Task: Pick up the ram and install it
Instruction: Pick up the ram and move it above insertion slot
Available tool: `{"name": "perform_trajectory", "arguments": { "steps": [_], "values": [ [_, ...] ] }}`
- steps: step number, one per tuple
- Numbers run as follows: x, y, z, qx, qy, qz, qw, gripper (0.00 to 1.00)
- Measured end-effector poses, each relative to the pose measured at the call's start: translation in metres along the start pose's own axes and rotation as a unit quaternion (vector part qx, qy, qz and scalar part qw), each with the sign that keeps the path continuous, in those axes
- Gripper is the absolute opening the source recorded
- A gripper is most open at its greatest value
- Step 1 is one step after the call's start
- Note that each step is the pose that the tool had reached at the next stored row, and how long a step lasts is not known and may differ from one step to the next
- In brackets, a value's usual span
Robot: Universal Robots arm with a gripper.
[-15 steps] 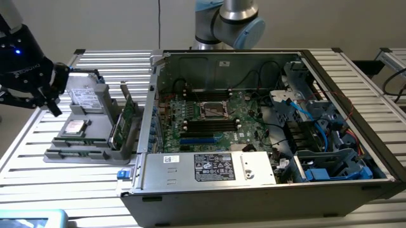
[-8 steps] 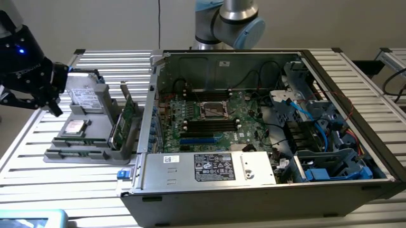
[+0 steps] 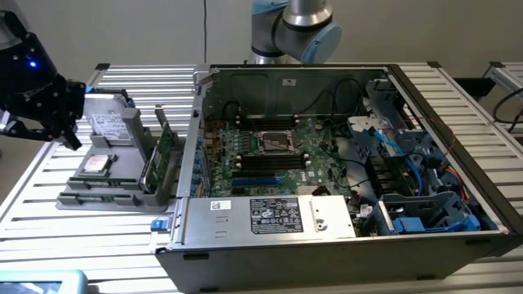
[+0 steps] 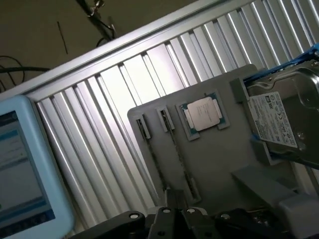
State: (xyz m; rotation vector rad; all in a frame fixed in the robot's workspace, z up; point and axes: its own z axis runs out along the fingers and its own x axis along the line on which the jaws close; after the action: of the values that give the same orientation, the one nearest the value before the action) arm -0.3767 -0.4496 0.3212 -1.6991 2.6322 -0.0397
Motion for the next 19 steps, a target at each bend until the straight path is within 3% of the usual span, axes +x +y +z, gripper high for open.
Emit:
{"name": "perform_trajectory", "arguments": {
  "steps": [6, 12, 16, 19],
  "values": [
    [0.0, 0.0001, 0.0003, 0.0005, -0.0009, -0.054, 0.9985, 0.11],
    [0.0, 0.0001, 0.0004, 0.0007, -0.0007, -0.104, 0.9945, 0.11],
    [0.0, 0.0001, 0.0005, 0.0001, 0.0002, -0.127, 0.9919, 0.11],
    [0.0, 0.0001, 0.0004, 0.0, 0.0002, -0.127, 0.9919, 0.11]
  ]
}}
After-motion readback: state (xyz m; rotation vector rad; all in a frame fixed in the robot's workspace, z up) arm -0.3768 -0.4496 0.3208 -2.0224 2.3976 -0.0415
